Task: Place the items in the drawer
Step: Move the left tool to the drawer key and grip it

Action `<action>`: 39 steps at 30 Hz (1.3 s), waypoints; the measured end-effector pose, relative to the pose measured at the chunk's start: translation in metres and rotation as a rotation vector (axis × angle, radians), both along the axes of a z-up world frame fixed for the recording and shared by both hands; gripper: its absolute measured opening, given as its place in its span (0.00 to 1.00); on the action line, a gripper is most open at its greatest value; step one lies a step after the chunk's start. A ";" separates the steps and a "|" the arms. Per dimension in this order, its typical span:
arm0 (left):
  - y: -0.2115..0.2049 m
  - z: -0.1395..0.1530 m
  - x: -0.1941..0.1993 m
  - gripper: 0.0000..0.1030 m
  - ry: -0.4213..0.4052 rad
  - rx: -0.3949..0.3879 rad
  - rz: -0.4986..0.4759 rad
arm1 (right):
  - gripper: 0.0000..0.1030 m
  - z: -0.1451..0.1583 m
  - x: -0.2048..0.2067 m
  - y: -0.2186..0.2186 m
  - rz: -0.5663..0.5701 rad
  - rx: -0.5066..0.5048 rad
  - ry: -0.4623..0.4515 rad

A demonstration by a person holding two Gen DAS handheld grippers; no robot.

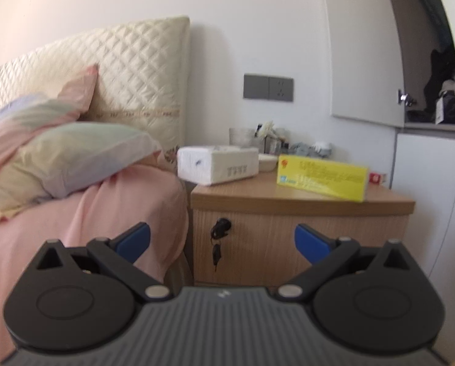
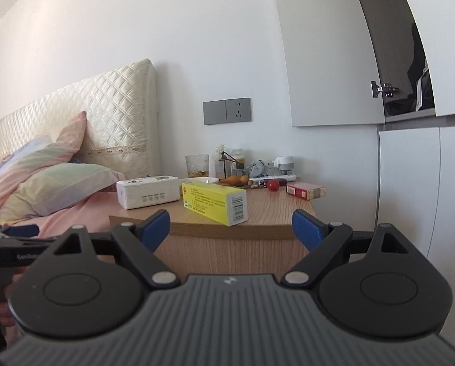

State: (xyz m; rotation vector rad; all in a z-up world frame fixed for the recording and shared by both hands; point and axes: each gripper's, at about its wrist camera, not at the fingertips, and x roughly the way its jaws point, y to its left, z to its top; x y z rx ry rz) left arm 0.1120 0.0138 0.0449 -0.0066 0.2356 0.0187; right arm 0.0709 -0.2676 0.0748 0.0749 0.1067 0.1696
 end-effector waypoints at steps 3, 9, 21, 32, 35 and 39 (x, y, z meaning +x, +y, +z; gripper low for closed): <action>0.002 -0.011 0.020 0.99 0.025 0.022 -0.001 | 0.86 -0.007 0.012 0.001 -0.012 -0.028 -0.012; 0.018 -0.018 0.042 0.99 -0.023 0.024 -0.011 | 0.86 -0.019 0.037 -0.002 0.004 -0.037 0.015; 0.030 -0.040 0.077 0.99 -0.018 0.035 -0.031 | 0.86 -0.040 0.084 -0.020 0.045 0.018 0.040; 0.019 -0.053 0.096 0.99 0.019 0.015 -0.058 | 0.86 -0.068 0.099 -0.043 0.050 0.037 0.021; 0.019 -0.058 0.107 0.99 0.030 0.025 -0.074 | 0.86 -0.076 0.106 -0.046 0.068 0.010 0.023; 0.024 -0.066 0.130 0.99 0.063 0.039 -0.112 | 0.86 -0.088 0.122 -0.055 0.107 0.021 0.056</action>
